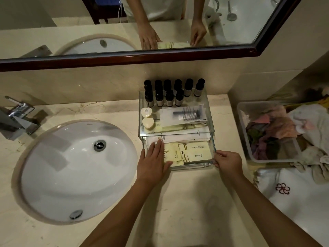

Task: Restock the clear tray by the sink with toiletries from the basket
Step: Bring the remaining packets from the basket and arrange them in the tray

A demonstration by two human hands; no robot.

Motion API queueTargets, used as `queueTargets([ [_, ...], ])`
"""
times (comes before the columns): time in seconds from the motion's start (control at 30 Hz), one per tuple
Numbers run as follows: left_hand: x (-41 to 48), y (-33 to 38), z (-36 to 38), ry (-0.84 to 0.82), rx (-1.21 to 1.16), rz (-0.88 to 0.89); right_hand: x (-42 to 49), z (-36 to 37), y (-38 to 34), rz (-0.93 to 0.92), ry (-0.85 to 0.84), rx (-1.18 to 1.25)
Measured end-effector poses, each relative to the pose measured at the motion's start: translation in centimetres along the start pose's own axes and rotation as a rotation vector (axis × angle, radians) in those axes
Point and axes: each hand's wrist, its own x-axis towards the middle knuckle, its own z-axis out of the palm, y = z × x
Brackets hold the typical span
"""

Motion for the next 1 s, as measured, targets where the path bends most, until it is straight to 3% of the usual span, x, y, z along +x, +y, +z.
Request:
queueTargets([
  [0.27, 0.6, 0.4, -0.1, 0.014, 0.044, 0.035, -0.1, 0.1, 0.0, 0.0, 0.041, -0.03],
  [0.43, -0.8, 0.6, 1.0, 0.139, 0.108, 0.136, -0.2, 0.2, -0.6, -0.006, 0.043, -0.074],
  [0.7, -0.2, -2.3, 2.0, 0.169, 0.183, 0.122, -0.3, 0.6, -1.2, -0.005, 0.006, -0.102],
  [0.9, 0.3, -3.9, 1.3, 0.273, 0.089, 0.072, -0.2, 1.4, -1.9, 0.007, 0.015, -0.071],
  [1.0, -0.2, -4.3, 1.8, 0.307, -0.082, -0.031, -0.2, 1.2, -2.3, 0.029, 0.017, -0.016],
])
